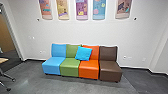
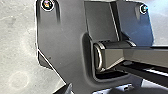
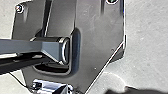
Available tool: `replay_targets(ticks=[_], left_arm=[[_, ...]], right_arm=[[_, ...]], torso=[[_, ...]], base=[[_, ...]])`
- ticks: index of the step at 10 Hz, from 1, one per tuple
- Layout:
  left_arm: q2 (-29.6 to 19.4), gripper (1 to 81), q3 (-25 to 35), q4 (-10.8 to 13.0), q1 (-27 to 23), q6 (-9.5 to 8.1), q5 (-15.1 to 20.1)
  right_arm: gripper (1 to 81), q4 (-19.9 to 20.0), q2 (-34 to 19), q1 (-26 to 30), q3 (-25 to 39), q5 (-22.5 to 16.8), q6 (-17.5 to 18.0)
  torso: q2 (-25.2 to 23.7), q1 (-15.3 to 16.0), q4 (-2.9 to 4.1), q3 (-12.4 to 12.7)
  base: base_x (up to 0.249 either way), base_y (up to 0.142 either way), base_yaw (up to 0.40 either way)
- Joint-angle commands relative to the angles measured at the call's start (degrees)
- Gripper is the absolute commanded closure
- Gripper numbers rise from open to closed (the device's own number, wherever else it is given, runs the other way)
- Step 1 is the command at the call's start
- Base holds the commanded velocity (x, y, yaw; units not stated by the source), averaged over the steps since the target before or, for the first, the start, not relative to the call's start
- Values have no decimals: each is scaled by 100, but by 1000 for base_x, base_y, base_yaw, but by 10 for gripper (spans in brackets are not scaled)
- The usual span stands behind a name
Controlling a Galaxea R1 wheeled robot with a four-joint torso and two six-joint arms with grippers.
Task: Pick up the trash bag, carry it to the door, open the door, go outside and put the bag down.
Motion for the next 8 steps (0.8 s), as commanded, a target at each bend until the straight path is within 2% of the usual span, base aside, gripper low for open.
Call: replay_targets(ticks=[1,6,8], left_arm=[[-7,10,11,-19,-220,44,357],[2,10,11,-11,-220,44,357],[-7,10,11,-28,-220,44,357]], right_arm=[[10,48,-56,196,-16,-315,19],[10,40,-56,196,28,-324,19],[10,-22,-56,196,115,-324,10]], torso=[[0,0,0,0],[0,2,0,0],[2,7,0,-2]], base=[[134,0,0],[118,0,0],[42,0,0]])
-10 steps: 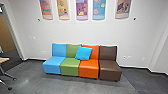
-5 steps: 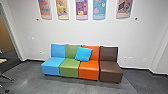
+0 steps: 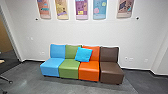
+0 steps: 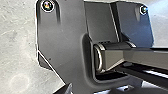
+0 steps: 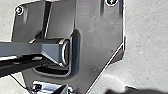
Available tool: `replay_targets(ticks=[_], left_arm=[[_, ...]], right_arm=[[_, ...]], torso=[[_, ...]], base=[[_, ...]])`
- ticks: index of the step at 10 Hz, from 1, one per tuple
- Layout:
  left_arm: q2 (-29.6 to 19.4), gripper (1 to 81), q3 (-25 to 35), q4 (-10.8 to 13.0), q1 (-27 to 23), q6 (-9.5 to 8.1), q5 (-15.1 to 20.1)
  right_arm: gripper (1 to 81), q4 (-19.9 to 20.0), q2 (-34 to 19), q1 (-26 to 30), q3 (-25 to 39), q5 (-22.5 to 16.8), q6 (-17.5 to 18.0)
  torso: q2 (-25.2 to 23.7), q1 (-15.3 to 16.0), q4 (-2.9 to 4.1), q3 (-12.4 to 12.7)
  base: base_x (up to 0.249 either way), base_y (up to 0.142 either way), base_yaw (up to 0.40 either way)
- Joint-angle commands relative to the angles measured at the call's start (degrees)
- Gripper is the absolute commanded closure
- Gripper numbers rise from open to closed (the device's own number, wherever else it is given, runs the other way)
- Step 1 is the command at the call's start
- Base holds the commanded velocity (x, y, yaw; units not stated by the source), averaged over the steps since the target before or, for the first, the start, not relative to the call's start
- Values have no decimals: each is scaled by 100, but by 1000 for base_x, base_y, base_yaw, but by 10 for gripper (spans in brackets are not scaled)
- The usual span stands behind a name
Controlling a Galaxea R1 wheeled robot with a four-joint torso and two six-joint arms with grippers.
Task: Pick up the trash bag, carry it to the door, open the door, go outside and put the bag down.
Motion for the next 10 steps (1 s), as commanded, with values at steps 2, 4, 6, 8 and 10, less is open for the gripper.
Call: replay_targets(ticks=[2,4,6,8,10], left_arm=[[-11,10,11,-28,-195,44,379],[-28,10,38,-37,-195,18,371],[-142,10,220,-46,-195,0,379],[-537,10,801,-46,-195,-17,371],[-1125,10,1530,-326,-239,-17,371]], right_arm=[[10,-47,-80,197,176,-390,2],[10,-20,-185,197,361,-398,2],[10,-3,-613,197,1165,-407,2],[10,23,-1107,205,1950,-372,28],[10,23,-1564,215,2740,-398,38]], torso=[[0,2,0,0],[0,0,0,2],[0,0,0,0],[0,0,0,0],[0,0,0,0]], base=[[0,0,0],[0,0,0],[0,0,0],[0,0,0],[0,0,0]])
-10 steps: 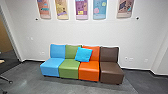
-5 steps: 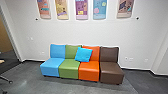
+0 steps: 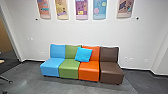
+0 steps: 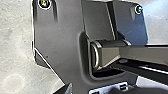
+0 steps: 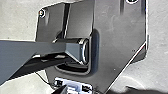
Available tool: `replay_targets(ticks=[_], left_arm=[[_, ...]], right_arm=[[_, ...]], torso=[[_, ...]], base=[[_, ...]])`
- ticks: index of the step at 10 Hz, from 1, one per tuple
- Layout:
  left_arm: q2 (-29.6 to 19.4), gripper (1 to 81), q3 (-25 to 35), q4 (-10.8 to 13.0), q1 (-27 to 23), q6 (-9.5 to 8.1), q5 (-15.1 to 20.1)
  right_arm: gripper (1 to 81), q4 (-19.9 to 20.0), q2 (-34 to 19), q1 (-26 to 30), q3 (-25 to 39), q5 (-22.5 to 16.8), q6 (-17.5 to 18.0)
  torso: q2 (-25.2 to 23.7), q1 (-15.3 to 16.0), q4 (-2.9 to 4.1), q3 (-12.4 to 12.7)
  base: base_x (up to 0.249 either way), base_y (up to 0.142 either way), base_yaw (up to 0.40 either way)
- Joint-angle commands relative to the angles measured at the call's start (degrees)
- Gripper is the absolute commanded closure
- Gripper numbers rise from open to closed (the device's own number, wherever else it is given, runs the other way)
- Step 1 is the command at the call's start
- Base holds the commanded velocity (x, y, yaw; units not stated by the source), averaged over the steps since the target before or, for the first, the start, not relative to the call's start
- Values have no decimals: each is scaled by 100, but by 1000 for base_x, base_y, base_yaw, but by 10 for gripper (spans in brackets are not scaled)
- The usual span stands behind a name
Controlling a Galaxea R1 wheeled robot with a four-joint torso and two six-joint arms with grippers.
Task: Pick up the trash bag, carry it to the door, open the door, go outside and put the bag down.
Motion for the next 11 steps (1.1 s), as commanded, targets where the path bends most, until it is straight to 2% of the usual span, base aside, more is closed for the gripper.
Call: replay_targets(ticks=[1,3,4,5,6,7,8,9,10,11], left_arm=[[-934,10,1065,-433,-296,-6,354],[-1276,10,1433,-442,-314,-6,354],[-1408,10,1608,-442,-322,-6,345],[-1531,10,1802,-442,-358,-6,345],[-1654,10,2022,-442,-402,-6,354],[-1786,10,2223,-442,-428,-6,354],[-1917,10,2382,-442,-463,-6,345],[-2014,10,2471,-537,-542,-15,345],[-2050,10,2445,-791,-682,-15,379],[-2094,10,2383,-1151,-884,-42,467]], right_arm=[[10,34,-983,214,1376,-369,35],[10,34,-1405,223,2121,-317,35],[10,26,-1650,223,2508,-308,35],[10,34,-1835,249,2737,-290,35],[10,60,-1941,363,2878,-299,35],[10,52,-2055,417,3009,-299,35],[10,43,-2204,460,3168,-299,35],[10,52,-2389,522,3352,-299,43],[10,60,-2599,592,3615,-299,61],[10,52,-2828,671,3923,-290,61]], torso=[[0,0,0,0],[0,0,0,0],[-573,369,-126,-275],[-578,372,-150,-524],[-1194,765,-350,-1082],[-755,476,-223,-684],[-951,597,-99,-871],[-1155,727,-138,-1060],[-1356,857,-150,-719],[-1557,987,-150,-905]], base=[[0,0,0],[0,0,0],[0,0,0],[0,0,0],[0,0,0],[0,0,0],[0,0,0],[0,0,0],[0,0,0],[0,0,0]])
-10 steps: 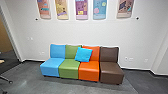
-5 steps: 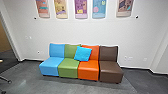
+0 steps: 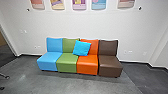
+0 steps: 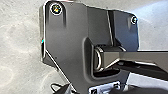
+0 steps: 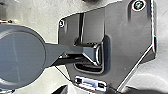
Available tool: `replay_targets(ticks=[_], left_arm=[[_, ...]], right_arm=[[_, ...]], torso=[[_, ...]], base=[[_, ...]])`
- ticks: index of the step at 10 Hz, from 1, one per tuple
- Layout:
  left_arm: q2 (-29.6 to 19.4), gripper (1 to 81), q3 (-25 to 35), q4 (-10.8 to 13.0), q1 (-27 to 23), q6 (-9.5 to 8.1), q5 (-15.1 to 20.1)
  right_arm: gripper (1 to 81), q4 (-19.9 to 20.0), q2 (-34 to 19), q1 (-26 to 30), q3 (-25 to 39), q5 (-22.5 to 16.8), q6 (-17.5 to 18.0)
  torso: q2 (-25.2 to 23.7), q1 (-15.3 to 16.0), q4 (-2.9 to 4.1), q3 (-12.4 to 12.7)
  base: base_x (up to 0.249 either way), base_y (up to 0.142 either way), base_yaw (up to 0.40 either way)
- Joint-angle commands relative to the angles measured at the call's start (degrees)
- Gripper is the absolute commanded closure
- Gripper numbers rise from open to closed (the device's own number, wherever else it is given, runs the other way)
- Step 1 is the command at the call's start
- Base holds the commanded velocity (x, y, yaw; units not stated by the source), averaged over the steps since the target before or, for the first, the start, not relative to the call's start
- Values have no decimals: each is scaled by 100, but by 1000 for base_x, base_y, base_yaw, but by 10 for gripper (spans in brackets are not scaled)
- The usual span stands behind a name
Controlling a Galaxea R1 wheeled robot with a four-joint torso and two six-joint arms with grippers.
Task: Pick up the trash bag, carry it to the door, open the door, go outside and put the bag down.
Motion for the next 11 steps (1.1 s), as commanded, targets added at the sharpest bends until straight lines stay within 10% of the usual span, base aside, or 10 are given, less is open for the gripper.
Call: replay_targets(ticks=[1,7,8,11], left_arm=[[-309,10,60,-867,-693,-22,720],[-450,10,245,-1447,-1273,-31,800],[-459,10,245,-1500,-1388,-31,800],[-468,10,219,-1746,-1722,-31,870]], right_arm=[[10,41,-827,452,1011,-340,20],[10,349,-1460,1015,1487,-507,117],[10,384,-1574,1015,1575,-490,125],[10,419,-1944,1068,1935,-481,125]], torso=[[-562,362,0,2],[-1747,1110,-2,-87],[-1954,1241,-2,-606],[-2448,1550,-2,-793]], base=[[0,0,0],[0,0,0],[0,0,0],[0,0,0]])
